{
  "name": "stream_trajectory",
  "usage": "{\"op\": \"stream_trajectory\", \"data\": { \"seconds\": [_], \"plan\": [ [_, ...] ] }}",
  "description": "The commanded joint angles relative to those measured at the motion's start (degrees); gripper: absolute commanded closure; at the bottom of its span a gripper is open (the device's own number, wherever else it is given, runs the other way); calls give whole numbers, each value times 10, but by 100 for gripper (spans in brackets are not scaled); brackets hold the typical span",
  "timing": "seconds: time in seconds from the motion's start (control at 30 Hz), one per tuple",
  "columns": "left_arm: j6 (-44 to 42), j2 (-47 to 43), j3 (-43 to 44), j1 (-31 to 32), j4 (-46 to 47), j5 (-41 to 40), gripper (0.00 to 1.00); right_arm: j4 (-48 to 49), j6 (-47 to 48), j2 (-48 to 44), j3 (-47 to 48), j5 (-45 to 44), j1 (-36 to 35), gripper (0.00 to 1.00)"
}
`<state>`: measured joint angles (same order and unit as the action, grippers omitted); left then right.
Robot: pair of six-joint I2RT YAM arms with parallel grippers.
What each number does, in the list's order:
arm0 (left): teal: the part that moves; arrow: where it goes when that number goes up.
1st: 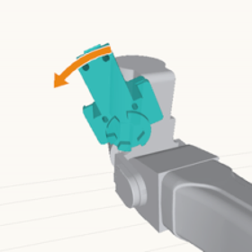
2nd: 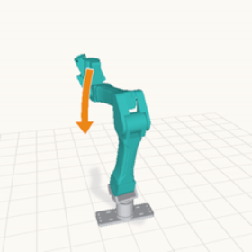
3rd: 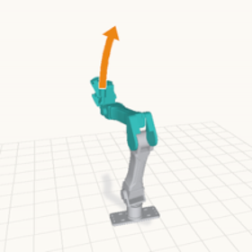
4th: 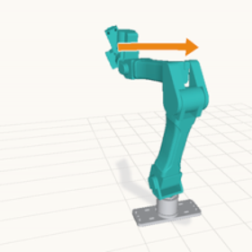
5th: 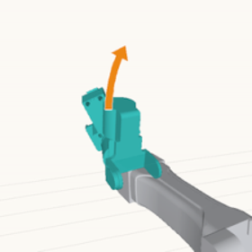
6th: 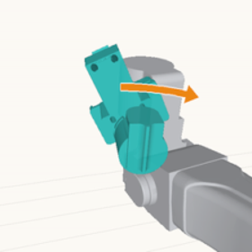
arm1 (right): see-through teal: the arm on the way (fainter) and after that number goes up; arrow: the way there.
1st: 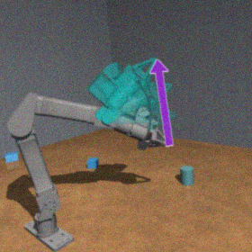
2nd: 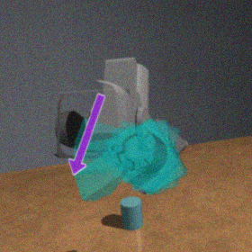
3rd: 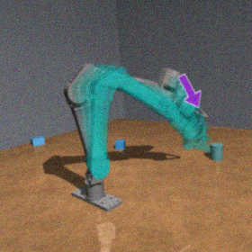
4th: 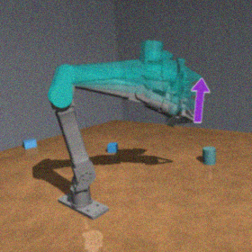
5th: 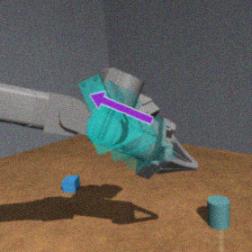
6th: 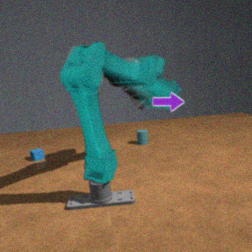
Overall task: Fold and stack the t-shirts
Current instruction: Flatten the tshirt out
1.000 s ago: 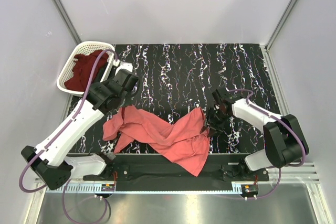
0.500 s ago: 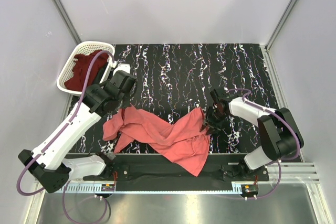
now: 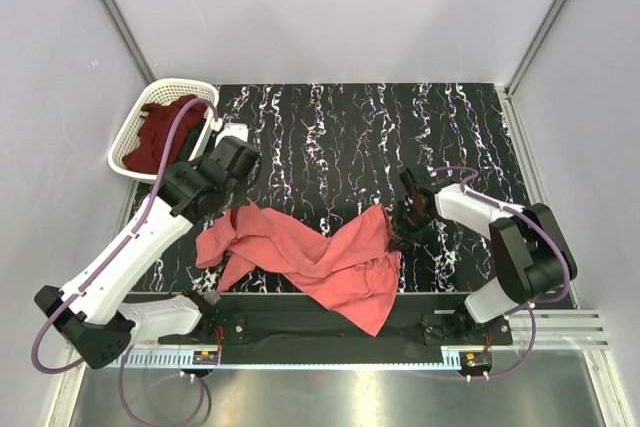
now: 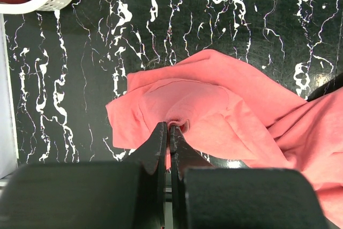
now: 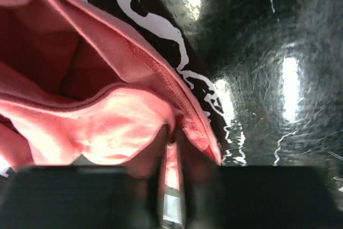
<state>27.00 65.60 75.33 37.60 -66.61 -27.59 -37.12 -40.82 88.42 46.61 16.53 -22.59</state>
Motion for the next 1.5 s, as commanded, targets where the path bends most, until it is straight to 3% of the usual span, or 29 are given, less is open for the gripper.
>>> {"op": "stream_trajectory", "data": {
  "seconds": [0.0,0.17,0.27,0.53,0.9,1.03,1.23,1.33,1.47],
  "plan": [
    [-2,-20,-2,-3,10,0,100,8,-1,3,15,-9,2,97],
    [-12,-49,45,-3,23,-15,100,-88,19,-39,89,-46,3,100],
    [-36,-69,96,-5,52,-35,100,-177,32,-74,198,-90,4,100],
    [-143,-74,261,-9,118,-78,100,-337,63,-86,555,-194,52,100],
    [-207,-97,373,-10,147,-82,100,-544,94,6,1016,-230,90,100],
    [-216,-148,404,-9,191,-62,100,-503,80,-62,1018,-195,90,100],
    [-238,-188,453,-9,263,32,100,-307,79,-239,902,-167,90,100],
    [-245,-206,432,-8,302,65,100,-272,99,-273,905,-167,90,100],
    [-265,-188,403,-9,348,102,100,-265,109,-252,925,-171,90,100]
  ]
}}
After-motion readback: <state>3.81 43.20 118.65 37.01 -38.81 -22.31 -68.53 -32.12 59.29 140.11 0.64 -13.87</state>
